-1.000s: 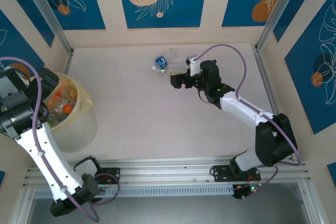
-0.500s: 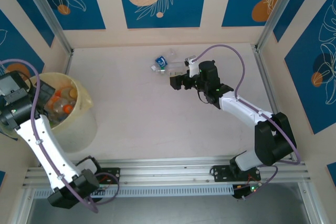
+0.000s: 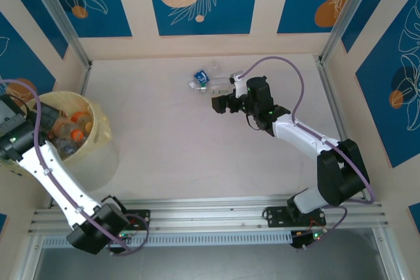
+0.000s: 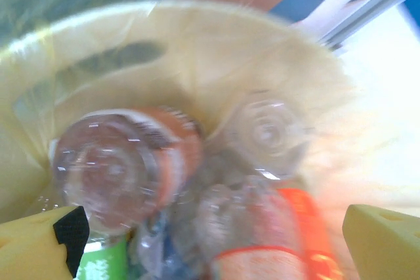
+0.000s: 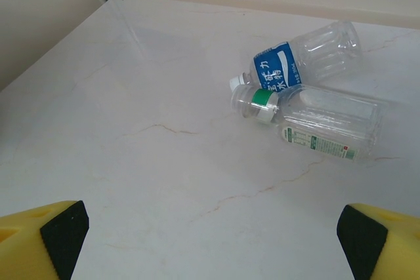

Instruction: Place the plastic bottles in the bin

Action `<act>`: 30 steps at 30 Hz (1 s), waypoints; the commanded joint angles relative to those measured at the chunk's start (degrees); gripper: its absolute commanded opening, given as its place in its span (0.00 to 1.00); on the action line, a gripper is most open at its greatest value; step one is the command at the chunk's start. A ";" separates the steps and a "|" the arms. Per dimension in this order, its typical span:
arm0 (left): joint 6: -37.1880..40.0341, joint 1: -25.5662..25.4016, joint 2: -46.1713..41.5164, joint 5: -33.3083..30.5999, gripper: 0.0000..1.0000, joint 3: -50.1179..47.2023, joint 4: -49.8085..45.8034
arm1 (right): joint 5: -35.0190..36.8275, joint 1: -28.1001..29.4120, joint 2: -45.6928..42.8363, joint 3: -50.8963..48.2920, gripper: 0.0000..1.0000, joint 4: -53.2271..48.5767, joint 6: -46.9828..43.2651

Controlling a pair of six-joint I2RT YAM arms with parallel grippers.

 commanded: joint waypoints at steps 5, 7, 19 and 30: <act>-5.12 -4.87 -4.53 15.96 1.00 10.49 -1.63 | 1.30 0.67 -0.49 0.47 1.00 1.61 -0.03; -7.18 -8.45 -5.88 16.80 1.00 11.21 0.66 | 1.43 0.37 -1.16 -0.12 0.99 2.27 0.23; -11.26 -30.22 -5.56 12.59 1.00 5.63 11.70 | -5.76 -6.57 12.58 15.35 0.99 -15.18 -7.93; -4.68 -58.94 10.90 -1.04 1.00 7.97 18.97 | -24.86 -13.15 41.21 50.91 1.00 -37.71 -36.64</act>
